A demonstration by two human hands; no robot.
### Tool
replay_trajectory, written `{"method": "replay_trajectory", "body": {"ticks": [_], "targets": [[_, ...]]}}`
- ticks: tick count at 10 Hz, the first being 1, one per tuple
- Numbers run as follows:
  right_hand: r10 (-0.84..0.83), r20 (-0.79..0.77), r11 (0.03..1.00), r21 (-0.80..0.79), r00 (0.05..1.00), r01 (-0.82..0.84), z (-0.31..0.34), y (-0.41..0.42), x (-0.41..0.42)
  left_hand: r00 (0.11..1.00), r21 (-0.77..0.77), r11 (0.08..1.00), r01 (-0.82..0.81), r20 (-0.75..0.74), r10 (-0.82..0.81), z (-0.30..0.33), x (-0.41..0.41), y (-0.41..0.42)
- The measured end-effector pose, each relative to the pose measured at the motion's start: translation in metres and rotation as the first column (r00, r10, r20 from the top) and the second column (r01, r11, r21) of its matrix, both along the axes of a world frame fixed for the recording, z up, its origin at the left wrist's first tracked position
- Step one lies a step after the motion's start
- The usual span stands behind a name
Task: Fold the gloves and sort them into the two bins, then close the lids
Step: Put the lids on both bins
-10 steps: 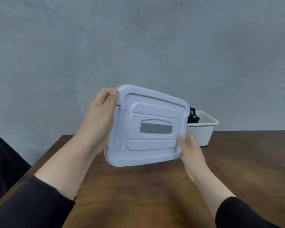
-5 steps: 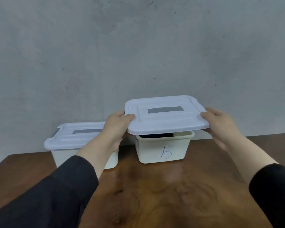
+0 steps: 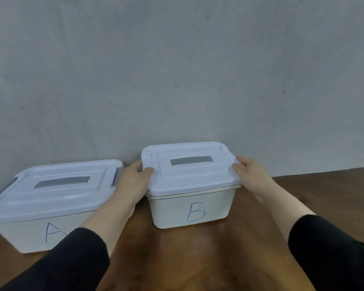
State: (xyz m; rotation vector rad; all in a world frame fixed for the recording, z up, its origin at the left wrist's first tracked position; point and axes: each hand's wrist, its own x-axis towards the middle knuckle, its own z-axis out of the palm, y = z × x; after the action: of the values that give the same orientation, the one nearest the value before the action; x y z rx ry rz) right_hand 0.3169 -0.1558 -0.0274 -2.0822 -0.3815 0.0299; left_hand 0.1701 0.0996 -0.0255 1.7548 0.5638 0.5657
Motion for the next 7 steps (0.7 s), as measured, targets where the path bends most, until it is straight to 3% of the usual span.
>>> {"method": "replay_trajectory", "body": {"ticks": [2, 7], "targets": [[0.031, 0.070, 0.977, -0.212, 0.997, -0.016, -0.012, 0.001, 0.019, 0.992, 0.084, 0.996, -0.025, -0.121, 0.035, -0.009, 0.012, 0.003], [0.030, 0.088, 0.934, -0.357, 0.996, 0.003, -0.019, -0.010, 0.015, 0.991, 0.022, 1.000, 0.018, -0.135, -0.014, -0.015, -0.004, -0.018]]}}
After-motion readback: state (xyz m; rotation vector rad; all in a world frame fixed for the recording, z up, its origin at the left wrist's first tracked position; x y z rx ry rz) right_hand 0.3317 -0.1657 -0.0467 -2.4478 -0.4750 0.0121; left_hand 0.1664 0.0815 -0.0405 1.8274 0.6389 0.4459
